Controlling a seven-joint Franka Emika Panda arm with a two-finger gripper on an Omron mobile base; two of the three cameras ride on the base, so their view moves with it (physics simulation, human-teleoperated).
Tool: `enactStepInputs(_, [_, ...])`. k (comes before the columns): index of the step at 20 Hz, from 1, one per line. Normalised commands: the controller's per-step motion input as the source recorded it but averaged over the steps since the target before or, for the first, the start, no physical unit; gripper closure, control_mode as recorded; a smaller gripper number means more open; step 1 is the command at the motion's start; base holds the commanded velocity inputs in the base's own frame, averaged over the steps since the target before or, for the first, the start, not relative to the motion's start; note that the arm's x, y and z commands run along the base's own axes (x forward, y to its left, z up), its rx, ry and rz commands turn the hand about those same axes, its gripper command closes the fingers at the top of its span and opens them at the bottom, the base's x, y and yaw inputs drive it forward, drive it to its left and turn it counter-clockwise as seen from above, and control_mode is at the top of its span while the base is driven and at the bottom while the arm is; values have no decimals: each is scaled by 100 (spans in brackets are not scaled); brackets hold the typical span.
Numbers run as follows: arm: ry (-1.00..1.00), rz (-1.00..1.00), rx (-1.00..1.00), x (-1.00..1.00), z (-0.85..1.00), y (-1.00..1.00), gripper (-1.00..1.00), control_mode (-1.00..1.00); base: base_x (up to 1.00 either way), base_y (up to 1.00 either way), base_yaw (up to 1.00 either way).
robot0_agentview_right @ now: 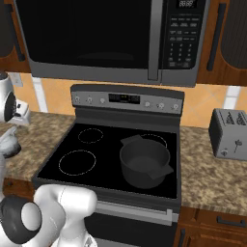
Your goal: Pick the kettle from the counter and place it on a stove burner. Then turn the burner on.
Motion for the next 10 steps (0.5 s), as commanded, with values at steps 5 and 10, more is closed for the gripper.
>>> enactStepInputs(5, [12,0,-7,1,-27,61,-100,-100,0,0,0])
enactStepInputs(10, [7,0,-1,22,-54,37,-100,-100,0,0,0])
